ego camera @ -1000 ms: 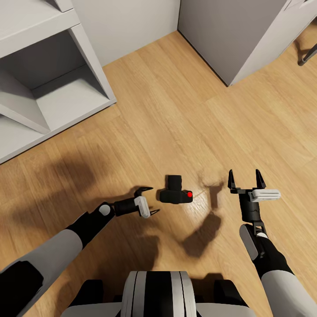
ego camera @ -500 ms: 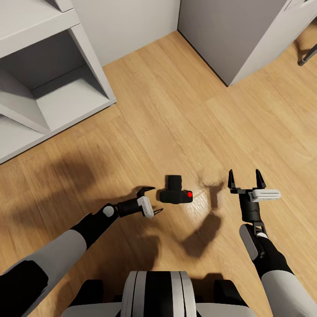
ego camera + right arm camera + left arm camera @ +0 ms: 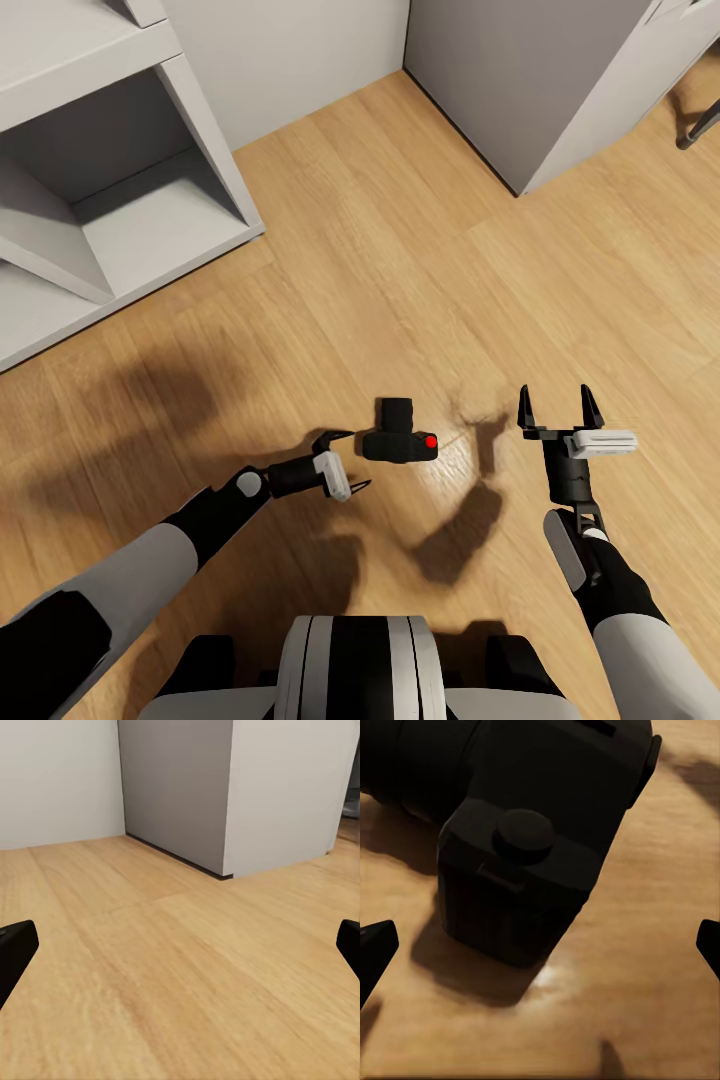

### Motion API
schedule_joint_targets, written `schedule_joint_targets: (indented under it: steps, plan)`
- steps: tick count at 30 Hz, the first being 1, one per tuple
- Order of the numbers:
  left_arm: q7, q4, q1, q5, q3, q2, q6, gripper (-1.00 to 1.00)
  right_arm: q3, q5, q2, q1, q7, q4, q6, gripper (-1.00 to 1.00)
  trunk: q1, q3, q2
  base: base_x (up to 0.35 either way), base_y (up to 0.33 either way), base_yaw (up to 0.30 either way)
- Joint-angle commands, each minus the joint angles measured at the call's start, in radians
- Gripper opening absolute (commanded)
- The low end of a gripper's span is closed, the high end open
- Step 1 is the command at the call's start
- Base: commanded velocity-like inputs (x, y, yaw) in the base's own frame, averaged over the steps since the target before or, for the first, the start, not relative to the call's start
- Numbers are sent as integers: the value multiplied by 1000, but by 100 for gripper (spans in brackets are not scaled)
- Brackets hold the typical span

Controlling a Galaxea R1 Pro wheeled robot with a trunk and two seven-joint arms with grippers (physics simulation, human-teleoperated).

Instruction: Attach the digital camera to the camera tripod in the bedroom.

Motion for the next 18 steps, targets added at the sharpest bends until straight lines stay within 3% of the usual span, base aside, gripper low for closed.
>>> schedule_joint_targets:
  steps: [1, 18]
  plan:
    - [5, 0, -1, -4, -4, 1, -5, 100, -1, -9, 0, 0, 10, 1, -1, 100, 0, 0, 0, 0, 0, 0]
    - [12, 11, -1, -4, -6, 1, -5, 100, -1, -9, 0, 0, 10, 1, -1, 100, 0, 0, 0, 0, 0, 0]
